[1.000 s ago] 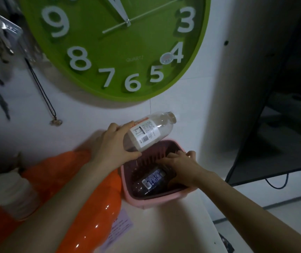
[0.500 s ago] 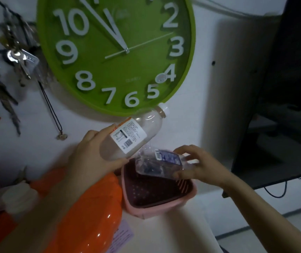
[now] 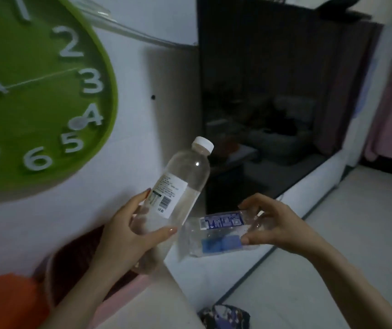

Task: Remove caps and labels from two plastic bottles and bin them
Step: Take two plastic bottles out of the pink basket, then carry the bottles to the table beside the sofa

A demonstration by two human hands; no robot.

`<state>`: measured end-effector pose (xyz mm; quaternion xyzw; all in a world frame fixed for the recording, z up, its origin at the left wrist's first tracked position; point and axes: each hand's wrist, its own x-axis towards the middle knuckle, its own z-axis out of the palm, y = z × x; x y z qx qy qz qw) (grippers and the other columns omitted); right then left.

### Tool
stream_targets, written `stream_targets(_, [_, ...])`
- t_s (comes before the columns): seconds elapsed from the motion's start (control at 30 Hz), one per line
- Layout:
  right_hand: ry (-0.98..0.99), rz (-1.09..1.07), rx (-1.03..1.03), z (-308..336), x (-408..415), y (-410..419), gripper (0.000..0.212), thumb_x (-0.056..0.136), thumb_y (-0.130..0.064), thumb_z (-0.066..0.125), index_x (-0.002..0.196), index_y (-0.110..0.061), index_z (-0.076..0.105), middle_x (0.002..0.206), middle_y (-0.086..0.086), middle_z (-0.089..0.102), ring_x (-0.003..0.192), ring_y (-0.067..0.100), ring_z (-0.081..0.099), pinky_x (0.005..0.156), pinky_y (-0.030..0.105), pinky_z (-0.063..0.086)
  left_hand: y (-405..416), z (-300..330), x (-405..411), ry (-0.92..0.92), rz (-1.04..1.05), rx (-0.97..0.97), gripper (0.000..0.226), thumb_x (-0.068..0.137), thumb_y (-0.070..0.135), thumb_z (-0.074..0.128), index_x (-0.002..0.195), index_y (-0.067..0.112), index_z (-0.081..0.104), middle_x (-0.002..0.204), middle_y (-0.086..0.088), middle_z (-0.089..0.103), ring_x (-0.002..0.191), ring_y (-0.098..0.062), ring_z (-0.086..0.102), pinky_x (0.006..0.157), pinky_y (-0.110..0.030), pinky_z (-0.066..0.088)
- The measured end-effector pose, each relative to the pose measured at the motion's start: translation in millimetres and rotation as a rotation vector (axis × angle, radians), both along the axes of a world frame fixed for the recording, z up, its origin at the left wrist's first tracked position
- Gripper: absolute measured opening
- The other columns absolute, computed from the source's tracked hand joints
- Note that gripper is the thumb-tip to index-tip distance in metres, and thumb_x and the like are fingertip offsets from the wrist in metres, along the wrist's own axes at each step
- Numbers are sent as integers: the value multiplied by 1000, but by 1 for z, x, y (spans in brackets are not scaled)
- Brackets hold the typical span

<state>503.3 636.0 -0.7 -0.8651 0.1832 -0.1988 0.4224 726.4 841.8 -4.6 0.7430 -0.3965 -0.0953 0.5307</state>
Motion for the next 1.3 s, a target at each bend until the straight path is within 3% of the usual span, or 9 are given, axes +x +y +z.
stream_targets(0.13, [-25, -133, 94, -6, -67, -44, 46, 58, -27, 88, 93, -24, 58, 90, -1, 62, 67, 9, 63, 53, 16, 48, -64, -6, -46, 53, -120, 11, 87, 34, 60, 79, 117, 45, 57, 107, 16, 67, 100, -11, 64, 82, -32, 53])
stream_targets(0.27, [-120, -234, 246, -11, -147, -96, 47, 56, -10, 89, 97, -18, 67, 91, 4, 58, 57, 5, 61, 47, 19, 48, -145, -14, -106, 111, -290, 20, 85, 35, 57, 85, 115, 52, 56, 106, 19, 72, 97, -3, 68, 84, -32, 55])
stream_targets(0.4, [-320, -350, 359, -14, -230, -146, 59, 44, -17, 88, 100, -22, 71, 82, 2, 60, 65, 8, 61, 57, 17, 50, -234, -24, -180, 161, -429, 24, 87, 35, 55, 88, 116, 52, 56, 108, 13, 72, 96, -5, 69, 87, -38, 56])
stream_targets(0.53, [-480, -523, 406, -24, -303, -195, 78, 39, -22, 89, 111, -31, 62, 81, 0, 65, 70, 12, 66, 64, 22, 55, -319, -38, -260, 209, -553, 29, 87, 35, 54, 87, 116, 47, 57, 110, 3, 68, 98, -13, 69, 86, -40, 57])
stream_targets(0.63, [-565, -641, 454, -30, -342, -223, 78, 42, -25, 87, 114, -32, 60, 97, 9, 67, 83, 17, 69, 73, 27, 56, -372, -46, -312, 230, -641, 57, 85, 34, 56, 86, 114, 49, 57, 106, 4, 67, 91, -7, 70, 78, -27, 56])
stream_targets(0.77, [-610, -756, 486, -45, -381, -266, 72, 46, -28, 86, 114, -25, 59, 113, 18, 64, 96, 27, 67, 84, 38, 56, -446, -55, -366, 271, -772, 113, 84, 38, 56, 86, 117, 48, 55, 103, 6, 70, 91, -6, 70, 84, -35, 57])
stream_targets(0.97, [-636, -879, 463, -62, -424, -350, 67, 55, -24, 84, 116, -20, 57, 118, 23, 60, 106, 38, 62, 93, 53, 51, -566, -74, -414, 267, -888, 151, 83, 37, 59, 84, 114, 51, 54, 108, 4, 67, 95, -11, 69, 85, -36, 57])
stream_targets(1.13, [-639, -1016, 400, -67, -447, -444, 67, 60, -18, 82, 121, -24, 55, 116, 17, 64, 106, 30, 65, 95, 54, 51, -688, -83, -440, 295, -1027, 167, 77, 36, 59, 86, 105, 61, 52, 110, 7, 69, 100, -10, 68, 88, -38, 55])
stream_targets(1.3, [-712, -1144, 384, -71, -467, -532, 65, 62, -9, 78, 122, -22, 54, 114, 18, 64, 106, 35, 64, 95, 59, 48, -802, -81, -467, 229, -1122, 172, 86, 29, 70, 83, 109, 63, 49, 108, 13, 69, 97, -1, 67, 78, -24, 51])
